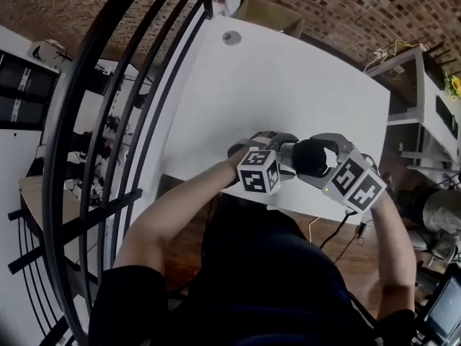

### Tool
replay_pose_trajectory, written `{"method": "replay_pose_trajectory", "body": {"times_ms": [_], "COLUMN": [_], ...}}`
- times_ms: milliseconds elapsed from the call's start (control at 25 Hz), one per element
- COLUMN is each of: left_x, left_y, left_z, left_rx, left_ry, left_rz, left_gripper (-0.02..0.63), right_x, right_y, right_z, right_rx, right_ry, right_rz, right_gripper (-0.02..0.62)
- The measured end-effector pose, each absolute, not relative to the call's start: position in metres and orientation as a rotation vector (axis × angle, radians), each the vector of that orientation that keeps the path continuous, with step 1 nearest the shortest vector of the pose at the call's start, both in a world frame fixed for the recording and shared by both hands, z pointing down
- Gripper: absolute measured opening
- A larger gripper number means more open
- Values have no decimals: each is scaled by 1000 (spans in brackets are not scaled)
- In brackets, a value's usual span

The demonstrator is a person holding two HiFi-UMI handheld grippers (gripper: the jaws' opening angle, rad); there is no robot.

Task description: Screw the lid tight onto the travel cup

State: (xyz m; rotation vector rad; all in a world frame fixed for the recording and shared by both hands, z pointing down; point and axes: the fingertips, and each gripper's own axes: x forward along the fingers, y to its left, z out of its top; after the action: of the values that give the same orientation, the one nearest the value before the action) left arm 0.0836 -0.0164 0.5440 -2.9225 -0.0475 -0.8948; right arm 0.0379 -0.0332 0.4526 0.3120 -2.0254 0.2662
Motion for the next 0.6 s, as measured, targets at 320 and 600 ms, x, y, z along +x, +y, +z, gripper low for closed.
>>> {"method": "replay_pose_trajectory", "body": {"times_ms": [320, 600], "left_x": [91, 93], "left_y": [-26, -25], "left_z": [537, 537], "left_rx": [-2984, -3040], "left_ry": [470, 731], "left_rz": [-794, -722], "left_gripper": [358, 367], "right_x": [54, 59], "right_y": [-48, -50], "right_z": [449, 450], "right_rx": [659, 781], "right_ry": [-2013, -2004], "right_rz": [448, 508], "right_gripper": [353, 353]}}
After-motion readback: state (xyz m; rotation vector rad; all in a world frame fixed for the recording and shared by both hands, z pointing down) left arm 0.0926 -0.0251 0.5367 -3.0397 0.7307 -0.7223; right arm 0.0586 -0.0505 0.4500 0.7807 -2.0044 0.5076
